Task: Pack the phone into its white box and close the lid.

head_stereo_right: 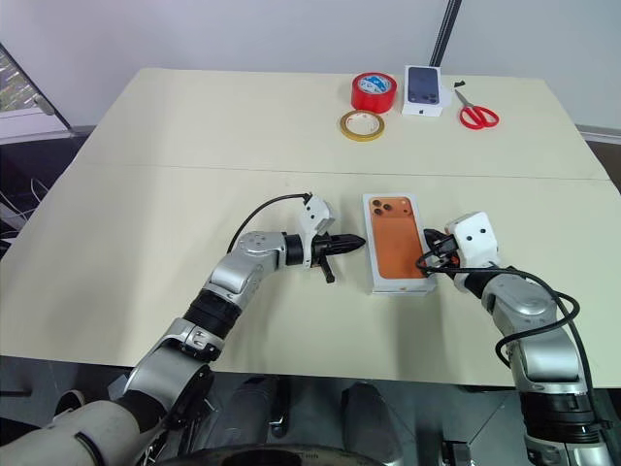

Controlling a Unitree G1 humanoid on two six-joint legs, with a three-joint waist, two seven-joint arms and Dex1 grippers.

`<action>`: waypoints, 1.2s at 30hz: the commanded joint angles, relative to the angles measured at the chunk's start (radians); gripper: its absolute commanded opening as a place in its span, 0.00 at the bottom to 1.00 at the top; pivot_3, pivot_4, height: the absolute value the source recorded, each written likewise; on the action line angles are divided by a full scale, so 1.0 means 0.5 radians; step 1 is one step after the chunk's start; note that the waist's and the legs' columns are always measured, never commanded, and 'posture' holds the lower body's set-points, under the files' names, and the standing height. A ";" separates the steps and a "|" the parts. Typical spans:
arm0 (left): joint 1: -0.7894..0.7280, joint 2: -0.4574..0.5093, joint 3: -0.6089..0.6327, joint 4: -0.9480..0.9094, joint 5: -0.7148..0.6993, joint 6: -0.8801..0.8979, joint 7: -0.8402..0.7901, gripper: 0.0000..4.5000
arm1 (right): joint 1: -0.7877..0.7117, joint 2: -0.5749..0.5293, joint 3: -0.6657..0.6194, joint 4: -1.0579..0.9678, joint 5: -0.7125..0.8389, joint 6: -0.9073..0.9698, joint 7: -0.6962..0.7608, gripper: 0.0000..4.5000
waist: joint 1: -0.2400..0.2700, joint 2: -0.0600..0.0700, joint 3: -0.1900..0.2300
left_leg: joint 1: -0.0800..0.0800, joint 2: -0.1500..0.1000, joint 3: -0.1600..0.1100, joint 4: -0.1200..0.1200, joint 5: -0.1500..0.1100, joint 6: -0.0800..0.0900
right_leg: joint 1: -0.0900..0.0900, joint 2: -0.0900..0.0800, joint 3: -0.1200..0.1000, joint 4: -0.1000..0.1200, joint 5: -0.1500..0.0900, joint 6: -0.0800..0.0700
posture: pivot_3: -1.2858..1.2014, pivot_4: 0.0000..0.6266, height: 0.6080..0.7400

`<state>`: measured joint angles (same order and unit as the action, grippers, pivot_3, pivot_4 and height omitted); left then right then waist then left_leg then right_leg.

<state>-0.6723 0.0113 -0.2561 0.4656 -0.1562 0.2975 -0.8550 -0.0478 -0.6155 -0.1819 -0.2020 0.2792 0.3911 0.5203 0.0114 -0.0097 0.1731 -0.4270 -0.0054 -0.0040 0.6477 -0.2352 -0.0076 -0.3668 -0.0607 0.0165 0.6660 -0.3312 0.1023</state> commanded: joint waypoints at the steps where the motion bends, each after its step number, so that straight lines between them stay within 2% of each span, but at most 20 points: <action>1: 0.003 -0.014 -0.032 -0.098 -0.005 -0.015 -0.032 0.00 | 0.015 -0.009 0.023 -0.128 0.004 -0.020 0.055 0.01 | 0.000 0.000 0.000 | 0.000 0.000 0.000 0.000 0.000 0.000 | 0.000 0.000 0.000 0.000 0.000 0.000 | 0.52 0.24 1.00; 12: 0.020 0.037 -0.009 -0.092 0.001 -0.048 -0.028 0.00 | 0.016 -0.028 0.010 -0.047 -0.126 -0.113 0.060 0.01 | -0.001 0.000 0.000 | 0.000 0.000 0.000 0.000 0.000 0.000 | 0.000 0.001 0.000 0.000 0.000 0.000 | 0.52 0.24 1.00; 20: -0.078 0.057 0.184 -0.236 -0.201 0.083 -0.037 0.00 | -0.171 0.017 -0.190 0.002 0.079 -0.141 0.118 0.01 | -0.001 0.000 0.000 | 0.000 0.000 0.000 0.000 0.000 0.000 | 0.000 0.000 0.000 0.001 0.000 0.000 | 0.52 0.24 1.00; 25: -0.107 0.078 0.151 -0.198 -0.192 0.114 -0.066 0.00 | -0.151 -0.012 -0.125 0.032 0.020 -0.203 0.188 0.01 | 0.001 0.000 0.000 | 0.001 0.000 0.000 0.001 0.000 0.000 | 0.002 0.000 -0.001 0.000 0.000 0.000 | 0.52 0.24 1.00; 28: -0.191 0.012 0.173 -0.073 -0.193 0.051 -0.030 0.00 | -0.173 0.031 -0.124 -0.014 0.118 -0.166 0.232 0.01 | 0.002 0.000 0.000 | 0.001 0.000 0.000 0.001 0.000 0.000 | 0.002 0.000 -0.001 0.001 0.000 0.000 | 0.52 0.24 1.00; 31: -0.282 -0.081 0.180 0.132 -0.125 -0.157 0.057 0.00 | -0.108 0.007 -0.061 -0.056 0.134 -0.148 0.322 0.01 | 0.004 0.000 0.000 | 0.001 0.000 0.000 0.003 0.000 0.000 | 0.002 0.000 -0.001 0.001 0.000 0.000 | 0.52 0.24 1.00; 36: -0.379 -0.196 0.175 0.379 -0.075 -0.272 0.124 0.00 | 0.153 -0.147 0.057 -0.128 0.072 -0.101 0.516 0.01 | 0.002 0.000 0.000 | 0.001 -0.001 0.000 0.003 0.000 0.000 | 0.002 0.000 -0.002 0.000 -0.001 0.001 | 0.52 0.24 1.00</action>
<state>-0.8500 -0.0759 -0.1733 0.6447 -0.2035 0.1830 -0.7973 0.0003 -0.6720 -0.1699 -0.2279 0.3238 0.3314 0.7427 0.0125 -0.0099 0.1731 -0.4263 -0.0061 -0.0040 0.6490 -0.2352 -0.0077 -0.3652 -0.0606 0.0157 0.6660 -0.3315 0.1029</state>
